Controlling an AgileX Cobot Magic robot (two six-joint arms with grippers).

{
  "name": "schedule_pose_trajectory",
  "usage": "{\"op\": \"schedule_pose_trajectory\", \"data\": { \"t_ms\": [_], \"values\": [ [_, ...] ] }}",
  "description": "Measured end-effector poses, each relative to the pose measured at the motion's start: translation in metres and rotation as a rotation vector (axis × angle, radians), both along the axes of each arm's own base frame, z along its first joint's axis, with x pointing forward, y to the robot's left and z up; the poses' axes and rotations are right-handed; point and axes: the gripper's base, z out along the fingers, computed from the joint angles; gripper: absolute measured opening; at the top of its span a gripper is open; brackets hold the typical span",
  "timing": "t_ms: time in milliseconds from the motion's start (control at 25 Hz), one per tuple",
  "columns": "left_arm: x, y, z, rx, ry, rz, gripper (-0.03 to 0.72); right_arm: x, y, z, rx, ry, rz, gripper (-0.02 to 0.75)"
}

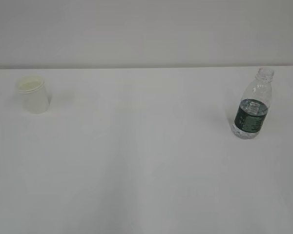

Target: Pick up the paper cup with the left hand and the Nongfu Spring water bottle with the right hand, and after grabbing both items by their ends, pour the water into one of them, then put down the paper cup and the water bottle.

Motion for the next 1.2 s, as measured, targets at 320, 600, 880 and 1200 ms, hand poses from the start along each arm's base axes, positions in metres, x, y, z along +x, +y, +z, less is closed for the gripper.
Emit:
{"op": "schedule_pose_trajectory", "data": {
  "t_ms": [320,600,880,1200],
  "values": [
    [0.008,-0.004,-0.016,0.003,0.019,-0.040,0.452,-0.001,0.000,-0.001,-0.007,0.014,0.005,0.557],
    [0.011,-0.012,-0.015,0.021,-0.032,-0.159,0.452,0.001,0.000,0.000,-0.021,-0.004,0.019,0.556],
    [0.015,-0.016,-0.028,0.063,-0.006,-0.246,0.424,0.002,0.001,0.000,-0.045,-0.017,0.038,0.555],
    [0.015,-0.016,-0.027,0.062,-0.019,-0.250,0.412,0.008,0.002,-0.005,-0.071,-0.037,0.062,0.555]
  ]
}}
